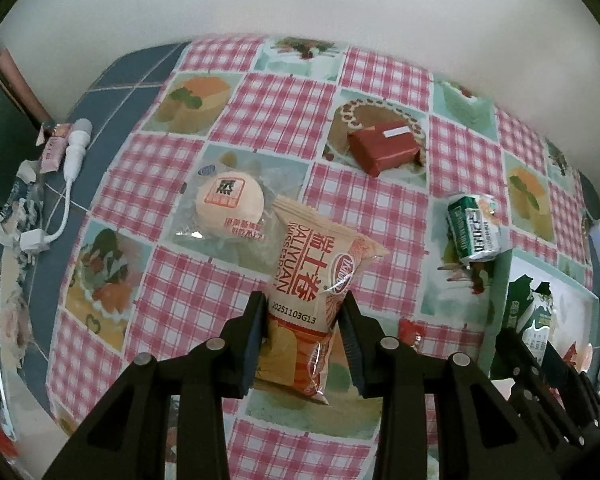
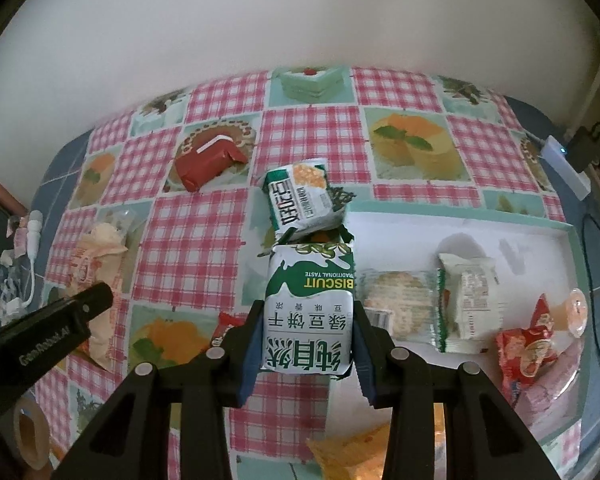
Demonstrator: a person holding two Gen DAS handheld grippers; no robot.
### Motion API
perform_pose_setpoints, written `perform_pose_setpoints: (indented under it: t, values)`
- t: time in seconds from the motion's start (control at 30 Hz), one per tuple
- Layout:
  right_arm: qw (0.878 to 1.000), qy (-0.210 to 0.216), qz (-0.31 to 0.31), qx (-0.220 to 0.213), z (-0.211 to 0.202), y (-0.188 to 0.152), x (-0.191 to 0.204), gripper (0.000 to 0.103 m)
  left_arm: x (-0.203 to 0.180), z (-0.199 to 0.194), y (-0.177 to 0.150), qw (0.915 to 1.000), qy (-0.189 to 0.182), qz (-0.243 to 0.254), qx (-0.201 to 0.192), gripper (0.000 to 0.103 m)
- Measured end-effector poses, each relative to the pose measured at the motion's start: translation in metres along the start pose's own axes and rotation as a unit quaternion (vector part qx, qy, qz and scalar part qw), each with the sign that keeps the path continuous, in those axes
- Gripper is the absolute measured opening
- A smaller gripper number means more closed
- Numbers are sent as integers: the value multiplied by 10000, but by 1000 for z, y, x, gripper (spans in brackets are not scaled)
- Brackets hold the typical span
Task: Organize snacks
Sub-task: 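Grasp the green biscuit pack with the right gripper while the left holds the bread bag, then carry the bread bag and biscuit pack into the white tray and release both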
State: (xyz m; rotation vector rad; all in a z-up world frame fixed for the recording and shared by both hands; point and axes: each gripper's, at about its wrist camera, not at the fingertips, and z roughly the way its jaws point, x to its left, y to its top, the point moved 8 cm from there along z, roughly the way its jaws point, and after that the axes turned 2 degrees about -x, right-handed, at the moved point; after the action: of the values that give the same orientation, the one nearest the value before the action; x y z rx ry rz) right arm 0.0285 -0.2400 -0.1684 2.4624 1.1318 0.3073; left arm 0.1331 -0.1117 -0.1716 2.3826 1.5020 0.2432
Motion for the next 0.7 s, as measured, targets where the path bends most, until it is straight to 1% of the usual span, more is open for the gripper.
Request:
perform_pose_setpoints:
  t: [0.27,0.53,0.7]
  values:
    - [9997,-24,220,-42,-13,5,-28,43,-24,-21,1,9996,-18,157,-240,38]
    - [9987,-82,481,-146,-26,9,-63,43,-69,-42,-1,9977,-248,433,-463,38]
    - [9974,-103,688,-207,-33,11,-87,43,-95,-50,-4,9962,-412,564,-527,38]
